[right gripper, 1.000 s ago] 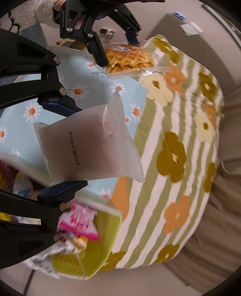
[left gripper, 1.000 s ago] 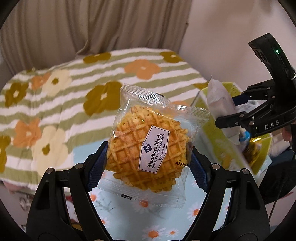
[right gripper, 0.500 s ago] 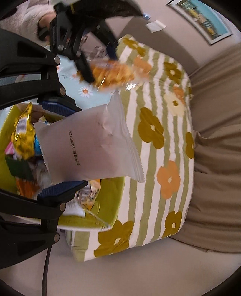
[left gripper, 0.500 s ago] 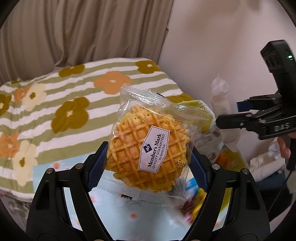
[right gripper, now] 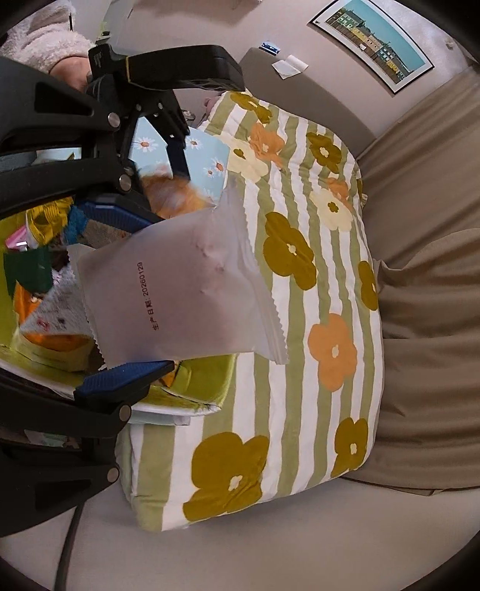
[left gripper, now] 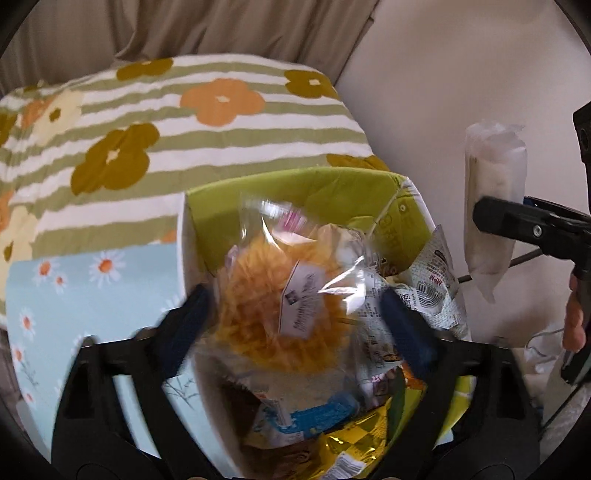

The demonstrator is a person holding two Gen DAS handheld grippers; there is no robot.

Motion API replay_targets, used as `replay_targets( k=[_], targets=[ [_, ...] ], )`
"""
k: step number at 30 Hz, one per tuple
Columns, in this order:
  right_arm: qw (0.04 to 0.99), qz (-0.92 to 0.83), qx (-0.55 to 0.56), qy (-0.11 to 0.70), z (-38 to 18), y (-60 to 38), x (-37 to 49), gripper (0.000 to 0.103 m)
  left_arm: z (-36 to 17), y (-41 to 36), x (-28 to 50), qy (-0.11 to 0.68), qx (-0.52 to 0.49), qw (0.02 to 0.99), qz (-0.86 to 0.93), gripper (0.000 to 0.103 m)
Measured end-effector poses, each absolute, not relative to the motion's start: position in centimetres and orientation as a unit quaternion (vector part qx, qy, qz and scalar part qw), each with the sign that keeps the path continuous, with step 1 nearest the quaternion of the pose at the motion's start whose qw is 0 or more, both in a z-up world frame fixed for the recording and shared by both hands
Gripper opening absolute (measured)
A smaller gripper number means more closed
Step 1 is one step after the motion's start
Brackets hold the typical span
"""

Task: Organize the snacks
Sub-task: 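Lower both packets into the yellow box and open both tools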

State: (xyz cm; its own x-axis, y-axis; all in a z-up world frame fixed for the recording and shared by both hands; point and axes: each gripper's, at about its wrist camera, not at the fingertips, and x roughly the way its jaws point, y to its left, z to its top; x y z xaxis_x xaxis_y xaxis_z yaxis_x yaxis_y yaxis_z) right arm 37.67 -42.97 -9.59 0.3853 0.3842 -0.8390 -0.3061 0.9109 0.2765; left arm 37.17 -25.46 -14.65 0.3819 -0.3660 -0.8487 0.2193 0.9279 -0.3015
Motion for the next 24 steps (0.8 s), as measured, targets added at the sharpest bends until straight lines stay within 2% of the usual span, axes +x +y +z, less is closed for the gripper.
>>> replay_targets(
  k=[6,13,14,16,17,18,24],
  targets=[
    [0.831,0.206,0.041,0.515,-10.2,-43.3,38.1,0.06,-13.5,-24.8,35.1,0.509,-0.04,0.847,-0.151,0.103],
    [0.814,0.203,0.018,0.544,-12.3,-42.6,38.7,0.062,-12.7,-23.3,33.8,0.493,-0.069,0.855,-0.143,0.103],
    [0.815,0.204,0.02,0.543,-12.5,-42.6,38.6,0.064,-12.7,-23.2,33.8,0.494,-0.065,0.856,-0.136,0.103],
    [0.824,0.203,0.025,0.528,-12.3,-42.9,38.2,0.08,-12.6,-23.1,33.6,0.494,-0.059,0.858,-0.128,0.103],
    [0.831,0.202,0.027,0.517,-12.1,-43.2,37.9,0.096,-12.5,-22.9,33.4,0.493,-0.057,0.859,-0.125,0.103],
    [0.836,0.199,0.029,0.511,-11.9,-43.3,37.6,0.102,-12.5,-22.8,33.2,0.492,-0.055,0.86,-0.123,0.103],
    [0.855,0.187,0.041,0.482,-11.6,-43.6,36.0,0.102,-12.9,-22.3,32.1,0.491,-0.046,0.862,-0.115,0.103]
  ],
)
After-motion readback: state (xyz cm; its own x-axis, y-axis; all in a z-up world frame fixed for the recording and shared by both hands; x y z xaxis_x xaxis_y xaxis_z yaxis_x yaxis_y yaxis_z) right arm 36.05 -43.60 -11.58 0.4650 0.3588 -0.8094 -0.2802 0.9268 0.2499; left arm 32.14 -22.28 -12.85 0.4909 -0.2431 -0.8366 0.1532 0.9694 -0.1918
